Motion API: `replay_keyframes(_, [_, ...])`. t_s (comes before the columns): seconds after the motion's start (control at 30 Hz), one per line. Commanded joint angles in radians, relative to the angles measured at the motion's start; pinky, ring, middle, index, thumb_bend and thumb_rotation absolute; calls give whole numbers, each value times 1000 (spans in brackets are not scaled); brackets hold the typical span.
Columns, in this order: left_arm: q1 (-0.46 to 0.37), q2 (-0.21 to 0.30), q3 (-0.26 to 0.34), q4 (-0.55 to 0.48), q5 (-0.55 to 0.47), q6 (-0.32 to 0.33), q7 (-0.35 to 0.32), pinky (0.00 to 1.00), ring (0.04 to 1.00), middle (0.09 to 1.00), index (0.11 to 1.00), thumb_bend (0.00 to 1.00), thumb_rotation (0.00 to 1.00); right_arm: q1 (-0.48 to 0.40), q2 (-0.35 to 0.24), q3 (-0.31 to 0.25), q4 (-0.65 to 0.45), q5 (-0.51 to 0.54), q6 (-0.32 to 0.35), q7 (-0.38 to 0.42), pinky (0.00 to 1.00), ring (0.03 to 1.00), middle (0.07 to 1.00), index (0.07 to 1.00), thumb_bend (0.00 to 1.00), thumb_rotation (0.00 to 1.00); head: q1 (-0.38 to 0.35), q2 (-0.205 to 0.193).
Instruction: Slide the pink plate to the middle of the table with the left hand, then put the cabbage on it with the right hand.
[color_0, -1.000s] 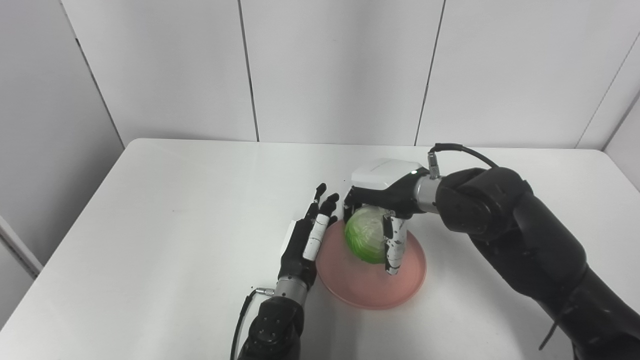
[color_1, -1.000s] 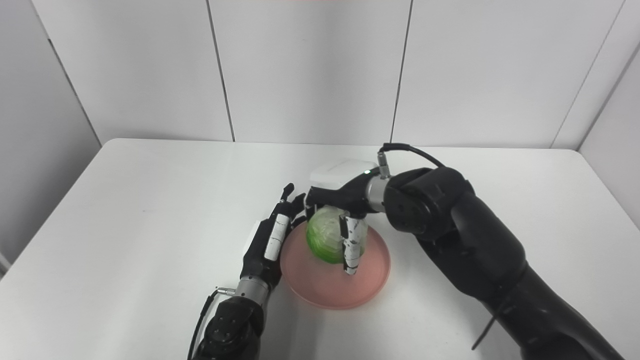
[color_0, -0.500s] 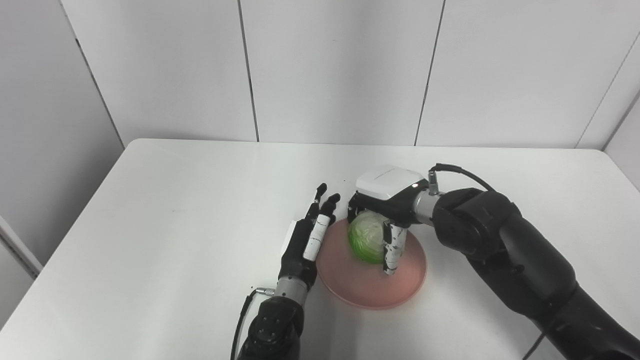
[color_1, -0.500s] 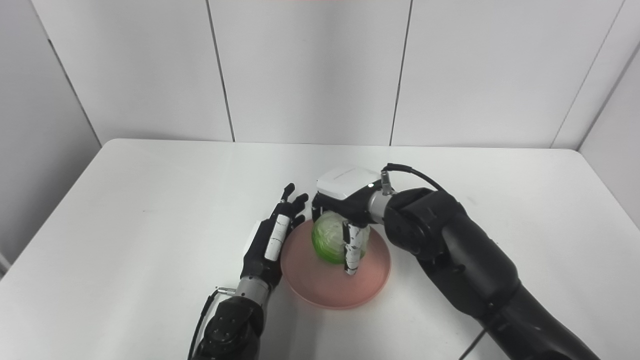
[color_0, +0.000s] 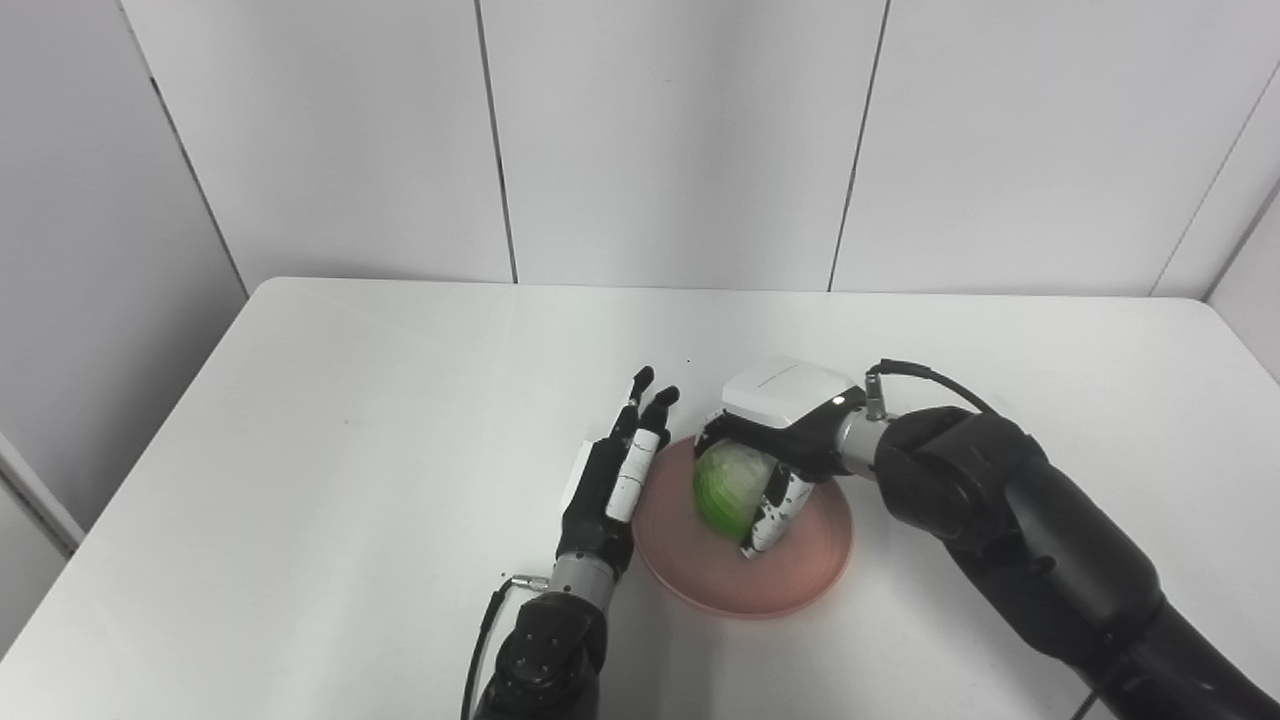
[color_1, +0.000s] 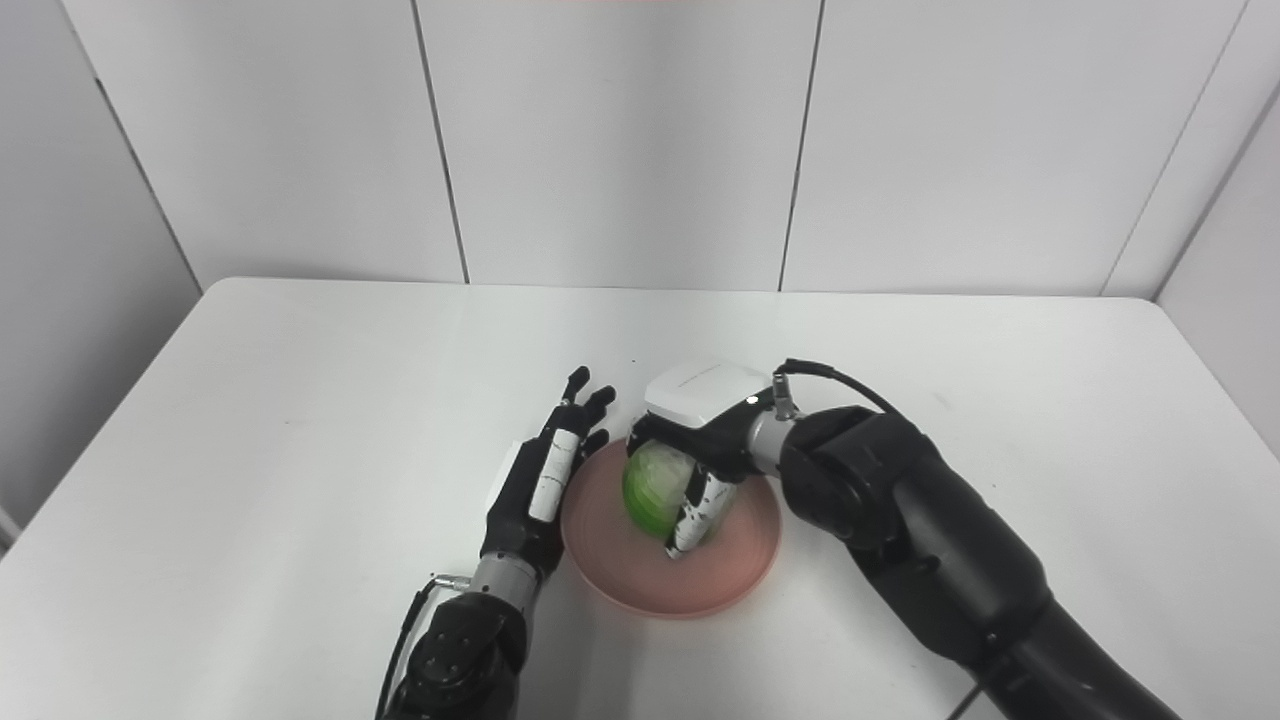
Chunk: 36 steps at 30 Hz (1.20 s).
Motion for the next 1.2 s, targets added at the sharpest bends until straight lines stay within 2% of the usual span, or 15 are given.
replay_keyframes(0.0, [4, 0, 4, 13, -16, 14, -10, 952, 987, 940, 1000, 912, 925, -49, -13, -7, -19, -12, -30, -1, 993, 963, 927, 787, 1000, 449, -1, 0])
replay_keyframes(0.43, [5, 2, 6, 6, -23, 21, -16, 957, 988, 961, 1000, 906, 922, -41, -18, -13, -24, -11, -38, 1, 1000, 970, 939, 799, 1000, 454, -9, 4])
replay_keyframes(0.5, [7, 0, 7, 3, -20, 18, -10, 943, 989, 978, 1000, 909, 916, -38, -20, -30, -36, 7, -33, -4, 1000, 969, 934, 792, 1000, 442, -9, 4])
replay_keyframes(0.6, [8, -2, 10, -1, -17, 18, 2, 929, 996, 998, 1000, 934, 906, -21, -13, -115, -71, 118, -13, -36, 1000, 985, 925, 828, 1000, 401, -11, 6])
replay_keyframes(0.63, [7, -1, 12, -1, -19, 18, 2, 932, 998, 1000, 1000, 944, 907, -12, -5, -161, -77, 175, -24, -70, 972, 963, 910, 854, 1000, 382, -15, 5])
replay_keyframes(0.73, [7, 4, 16, 0, -21, 18, 0, 931, 1000, 1000, 1000, 979, 911, 11, 27, -291, -64, 344, -56, -164, 792, 897, 891, 893, 1000, 373, -23, 2])
replay_keyframes(0.8, [7, 6, 18, 1, -24, 17, -4, 928, 1000, 1000, 1000, 984, 913, 25, 48, -358, -46, 430, -76, -222, 763, 891, 893, 899, 1000, 373, -26, 1])
replay_keyframes(0.83, [6, 7, 19, 2, -27, 15, -7, 937, 1000, 1000, 1000, 988, 913, 34, 62, -396, -34, 478, -83, -256, 797, 897, 908, 918, 1000, 494, -26, 1])
replay_keyframes(0.9, [7, 9, 19, -1, -31, 17, -10, 943, 1000, 1000, 1000, 983, 918, 61, 96, -474, 15, 585, -118, -329, 838, 914, 932, 941, 1000, 652, -27, 1])
replay_keyframes(0.97, [8, 14, 18, -4, -33, 20, -13, 946, 1000, 1000, 1000, 974, 923, 84, 123, -521, 69, 646, -162, -393, 843, 911, 919, 951, 1000, 796, -29, 1])
replay_keyframes(1.07, [8, 18, 19, -10, -38, 26, -17, 968, 1000, 1000, 1000, 960, 923, 115, 171, -570, 121, 723, -184, -468, 833, 902, 916, 960, 1000, 908, -29, 2])
replay_keyframes(1.17, [9, 22, 21, -16, -39, 25, -18, 975, 997, 998, 1000, 953, 920, 159, 231, -624, 152, 824, -158, -525, 859, 908, 921, 969, 1000, 940, -29, 5])
